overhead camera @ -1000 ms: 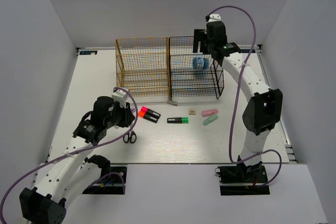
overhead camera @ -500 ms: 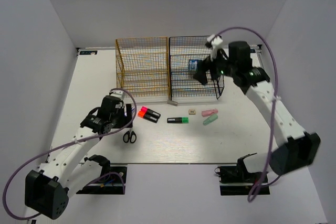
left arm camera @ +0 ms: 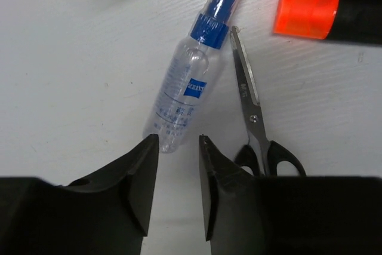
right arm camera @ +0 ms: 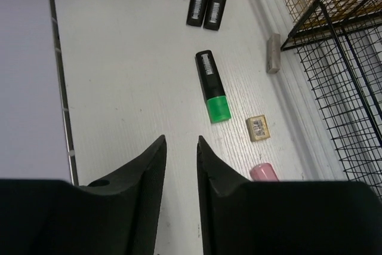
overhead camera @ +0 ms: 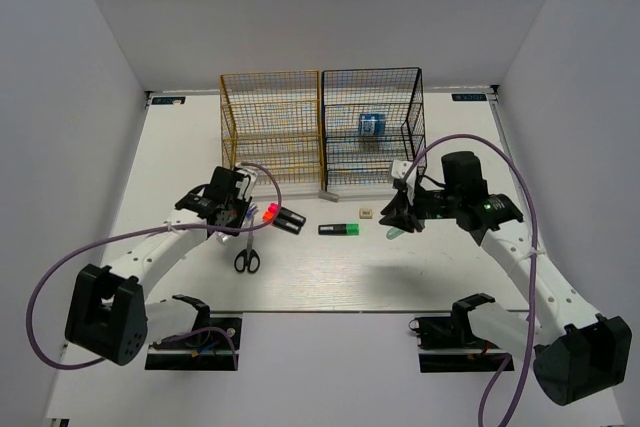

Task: Sort the stationery into containers
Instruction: Pick up the stationery from the center of the board.

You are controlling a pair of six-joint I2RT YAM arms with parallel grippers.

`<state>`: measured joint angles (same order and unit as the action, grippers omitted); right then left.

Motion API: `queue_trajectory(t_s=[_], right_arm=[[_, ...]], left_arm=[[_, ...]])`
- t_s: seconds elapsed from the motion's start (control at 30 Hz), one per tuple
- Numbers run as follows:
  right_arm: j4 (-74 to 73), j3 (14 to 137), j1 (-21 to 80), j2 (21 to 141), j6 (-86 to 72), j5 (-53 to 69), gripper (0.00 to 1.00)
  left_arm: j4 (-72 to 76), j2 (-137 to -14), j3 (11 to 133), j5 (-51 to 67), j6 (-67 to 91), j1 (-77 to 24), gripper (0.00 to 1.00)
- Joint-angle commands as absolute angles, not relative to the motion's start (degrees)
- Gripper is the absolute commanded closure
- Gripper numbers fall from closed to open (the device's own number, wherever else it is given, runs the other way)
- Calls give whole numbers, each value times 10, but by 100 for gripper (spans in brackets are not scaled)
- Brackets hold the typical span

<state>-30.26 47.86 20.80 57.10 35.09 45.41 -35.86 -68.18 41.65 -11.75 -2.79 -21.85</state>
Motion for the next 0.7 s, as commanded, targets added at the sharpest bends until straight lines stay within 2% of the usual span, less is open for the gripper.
queue_trajectory(t_s=[0.0,0.13,0.4,0.5,0.57,0.6,0.67], right_arm=[[-285,475,205,556,367,486,68],[-295,476,203,559,372,483,60],[-296,473,194,557,365,488,58],[-293,472,192,555,362,489,58],[-291,469,188,551,360,490,58],[-287,468,186,551,359,490,58],[-286,465,183,546,359,490,58]], left_arm=[[-328,-699,434,-136,-97,-214,55],[-294,-712,410,-112,-131,-202,39],[-228,-764,374,-52,-154,-171,36],[-213,-785,374,-13,-146,-154,41],[-207,-801,375,-5,-140,-153,50],[-210,-805,376,-1,-138,-152,60],[-221,-817,374,-1,-136,-153,68]])
